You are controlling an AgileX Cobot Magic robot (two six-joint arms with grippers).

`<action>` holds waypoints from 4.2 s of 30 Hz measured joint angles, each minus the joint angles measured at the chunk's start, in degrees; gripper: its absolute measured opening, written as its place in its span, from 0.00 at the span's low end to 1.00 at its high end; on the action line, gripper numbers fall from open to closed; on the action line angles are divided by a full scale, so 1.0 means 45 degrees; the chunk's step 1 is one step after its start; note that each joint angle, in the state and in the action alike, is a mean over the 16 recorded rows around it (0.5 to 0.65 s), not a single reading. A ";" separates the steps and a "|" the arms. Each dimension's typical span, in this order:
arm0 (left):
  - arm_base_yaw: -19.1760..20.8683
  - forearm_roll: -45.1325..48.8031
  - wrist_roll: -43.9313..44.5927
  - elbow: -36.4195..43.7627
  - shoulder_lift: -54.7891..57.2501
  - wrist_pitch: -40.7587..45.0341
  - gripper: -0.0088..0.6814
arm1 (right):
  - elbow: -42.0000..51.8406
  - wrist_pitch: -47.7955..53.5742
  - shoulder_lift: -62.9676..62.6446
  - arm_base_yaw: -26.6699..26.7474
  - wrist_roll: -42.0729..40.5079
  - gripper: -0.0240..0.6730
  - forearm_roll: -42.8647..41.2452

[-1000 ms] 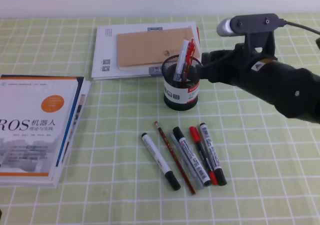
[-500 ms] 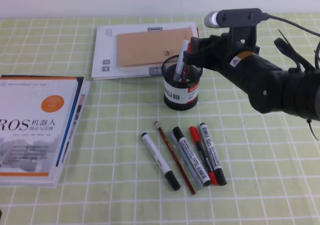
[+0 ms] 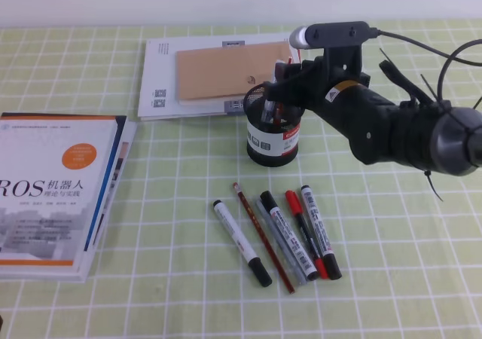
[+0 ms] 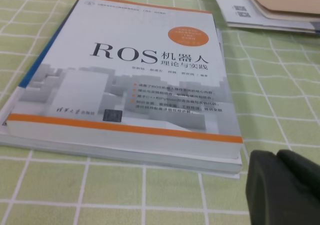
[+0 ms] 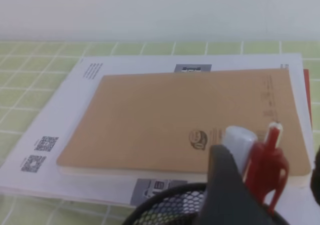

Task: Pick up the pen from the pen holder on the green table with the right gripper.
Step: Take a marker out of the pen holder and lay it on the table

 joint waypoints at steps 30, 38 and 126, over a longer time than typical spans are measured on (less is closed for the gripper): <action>0.0000 0.0000 0.0000 0.0000 0.0000 0.0000 0.00 | -0.0334 0.0094 0.0472 -0.0416 0.0000 0.44 0.0343; 0.0000 0.0000 0.0000 0.0000 0.0000 0.0000 0.00 | -0.0338 0.0154 0.0472 -0.0416 0.0006 0.30 0.0349; 0.0000 0.0000 0.0000 0.0000 0.0000 0.0000 0.00 | -0.2108 0.7490 -0.0276 -0.0859 -0.0535 0.44 0.2524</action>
